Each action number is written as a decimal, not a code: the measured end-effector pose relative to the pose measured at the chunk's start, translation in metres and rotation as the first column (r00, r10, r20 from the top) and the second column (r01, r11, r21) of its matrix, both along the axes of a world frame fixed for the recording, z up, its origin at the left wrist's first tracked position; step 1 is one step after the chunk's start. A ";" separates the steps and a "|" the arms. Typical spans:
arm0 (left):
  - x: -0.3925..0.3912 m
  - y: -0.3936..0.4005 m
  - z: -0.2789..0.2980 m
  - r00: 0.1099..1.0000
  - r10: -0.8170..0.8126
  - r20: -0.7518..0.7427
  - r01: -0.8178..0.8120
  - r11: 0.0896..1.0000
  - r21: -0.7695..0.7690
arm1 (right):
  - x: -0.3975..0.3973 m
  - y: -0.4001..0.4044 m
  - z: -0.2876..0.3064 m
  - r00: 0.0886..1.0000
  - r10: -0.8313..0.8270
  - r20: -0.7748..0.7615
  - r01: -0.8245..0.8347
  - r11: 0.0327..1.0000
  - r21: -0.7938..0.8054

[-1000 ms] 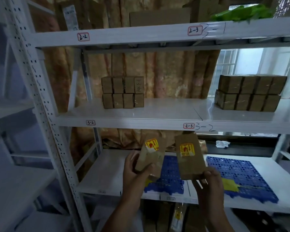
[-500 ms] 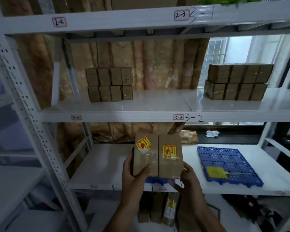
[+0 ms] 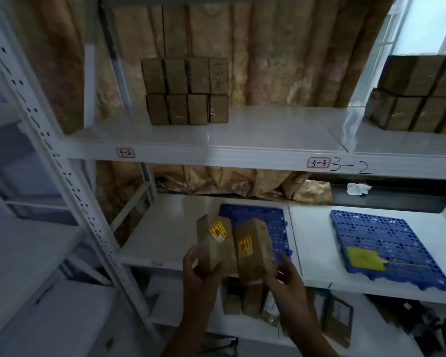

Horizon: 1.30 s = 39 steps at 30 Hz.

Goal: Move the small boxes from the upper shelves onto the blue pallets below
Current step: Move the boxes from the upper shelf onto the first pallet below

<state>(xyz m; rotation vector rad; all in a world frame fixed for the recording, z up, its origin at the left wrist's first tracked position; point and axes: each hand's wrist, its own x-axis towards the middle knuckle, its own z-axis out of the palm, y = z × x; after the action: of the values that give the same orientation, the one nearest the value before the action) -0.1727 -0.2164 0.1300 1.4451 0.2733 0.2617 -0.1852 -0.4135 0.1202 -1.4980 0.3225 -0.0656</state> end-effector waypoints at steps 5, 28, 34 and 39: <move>0.056 0.005 -0.025 0.998 -0.069 -0.009 0.069 0.974 0.217 | 0.060 0.030 -0.014 1.000 -0.001 0.026 0.006 0.986 -0.167; 0.321 0.013 -0.086 0.872 -0.309 -0.379 0.446 0.819 0.360 | 0.317 0.071 -0.075 0.975 -0.136 -0.175 0.078 0.950 -0.304; 0.320 0.012 -0.080 0.867 -0.326 -0.376 0.463 0.805 0.371 | 0.316 0.069 -0.068 0.979 -0.103 -0.175 0.038 0.940 -0.339; 0.311 0.018 -0.070 0.871 -0.328 -0.365 0.466 0.787 0.404 | 0.303 0.059 -0.055 0.975 -0.048 -0.215 -0.047 0.907 -0.419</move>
<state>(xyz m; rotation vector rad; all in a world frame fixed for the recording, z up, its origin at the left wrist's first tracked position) 0.1388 -0.1986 0.0599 2.0018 0.1174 -0.2509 0.1174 -0.3542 0.0653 -1.9434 0.5121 0.0349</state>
